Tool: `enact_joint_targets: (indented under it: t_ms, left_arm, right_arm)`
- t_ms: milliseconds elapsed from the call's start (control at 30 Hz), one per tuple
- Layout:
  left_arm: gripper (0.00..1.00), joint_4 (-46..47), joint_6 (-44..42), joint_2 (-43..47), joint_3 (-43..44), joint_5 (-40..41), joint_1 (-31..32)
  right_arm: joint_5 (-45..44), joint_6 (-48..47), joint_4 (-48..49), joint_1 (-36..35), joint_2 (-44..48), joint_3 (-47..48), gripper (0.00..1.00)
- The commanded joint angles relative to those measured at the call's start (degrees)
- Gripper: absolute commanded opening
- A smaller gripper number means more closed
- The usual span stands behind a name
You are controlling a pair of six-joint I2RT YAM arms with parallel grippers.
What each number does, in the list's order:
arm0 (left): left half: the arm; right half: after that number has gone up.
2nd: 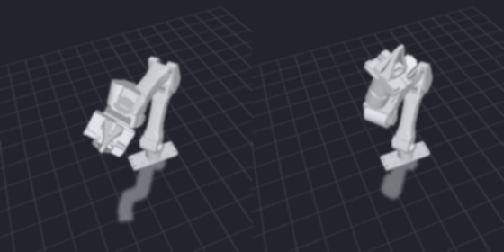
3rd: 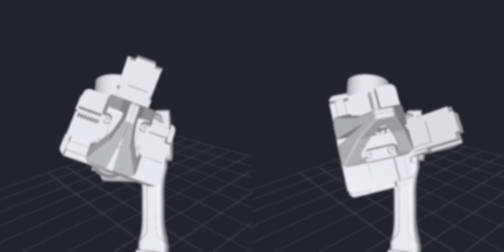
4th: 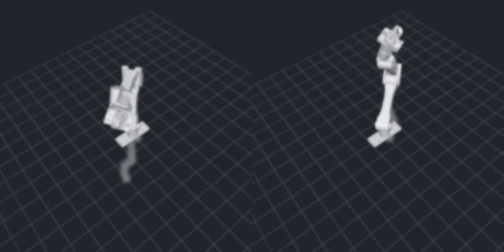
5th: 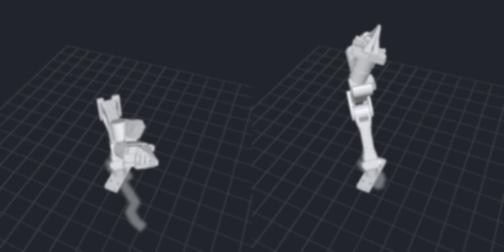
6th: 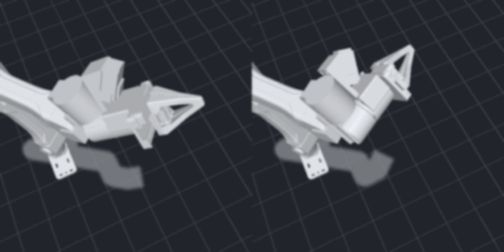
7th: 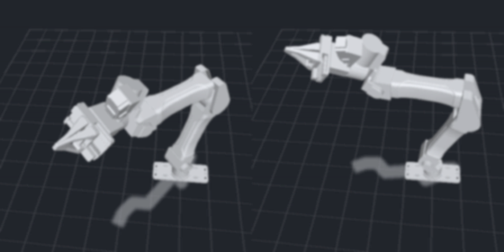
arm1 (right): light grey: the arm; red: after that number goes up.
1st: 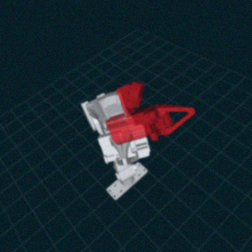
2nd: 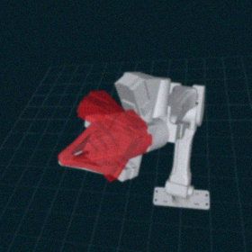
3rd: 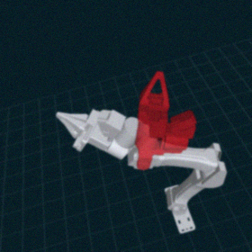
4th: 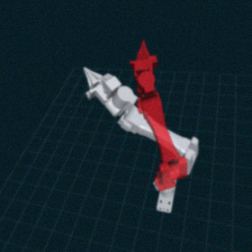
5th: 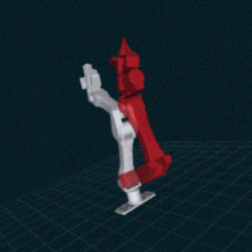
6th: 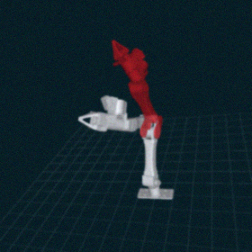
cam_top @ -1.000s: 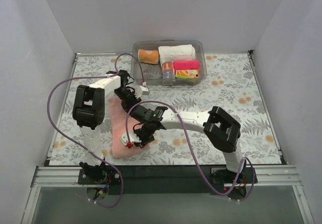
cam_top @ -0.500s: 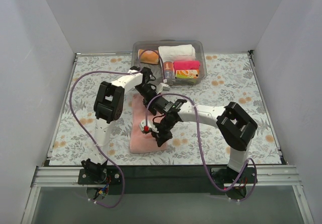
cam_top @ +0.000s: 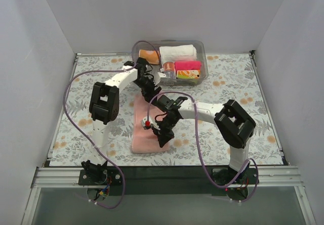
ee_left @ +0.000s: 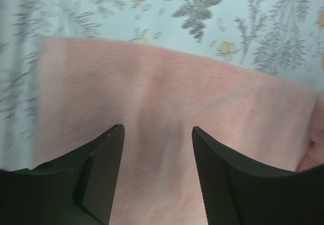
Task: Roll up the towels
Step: Roll the towel
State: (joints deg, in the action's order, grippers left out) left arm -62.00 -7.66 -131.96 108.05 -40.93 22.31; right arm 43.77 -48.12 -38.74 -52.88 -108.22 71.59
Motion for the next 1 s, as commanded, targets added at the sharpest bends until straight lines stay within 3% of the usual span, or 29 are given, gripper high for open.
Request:
enact_joint_targets:
  t_ms: [0, 133, 167, 200, 267, 367, 467, 600, 733, 800, 967]
  left_arm:
    - [0.53, 5.9, 0.8, 7.8, 2.9, 5.9, -3.5]
    - [0.64, 8.7, 3.0, 14.5, 1.0, 8.0, -8.8]
    - [0.71, 11.1, 3.9, 16.9, -0.1, 7.5, -12.2]
    - [0.87, 12.5, 3.9, 21.6, -1.5, 4.2, -14.2]
    - [0.91, 17.2, 3.2, 27.5, -7.8, 1.7, -19.0]
    - [0.98, 18.8, 0.8, 37.8, -17.6, 4.8, -19.8]
    - [0.98, 17.5, -2.0, 47.1, -27.7, 6.7, -19.8]
    - [0.91, 2.3, -19.7, 53.8, -34.9, -2.3, -19.5]
    - [0.81, 0.7, -25.0, 65.1, -48.2, 2.1, -10.6]
    - [0.79, 3.5, -24.9, 72.1, -55.8, 6.0, -1.5]
    - [0.78, 10.9, -17.4, 75.7, -62.3, 10.2, 14.6]
  right_arm:
    - [-5.1, 2.3, -11.2, -1.3, -4.9, -3.2, 0.01]
    - [-4.7, 2.3, -11.7, -1.2, -5.4, -3.0, 0.01]
    - [-4.6, 2.2, -12.0, -1.1, -6.0, -2.3, 0.01]
    - [-3.6, 2.3, -12.5, -1.2, -6.5, -1.9, 0.01]
    - [-2.6, 2.6, -13.2, -0.8, -8.0, -0.5, 0.01]
    - [-0.1, 2.9, -14.3, 0.0, -10.5, 1.0, 0.01]
    - [1.7, 3.3, -15.0, 0.8, -12.6, 2.4, 0.01]
    - [4.7, 3.4, -16.1, 3.0, -15.2, 4.2, 0.01]
    - [6.5, 3.5, -17.2, 5.2, -18.2, 6.1, 0.01]
    - [7.2, 3.4, -17.6, 6.4, -20.0, 7.1, 0.01]
    - [7.0, 3.6, -17.9, 7.7, -23.2, 9.3, 0.01]
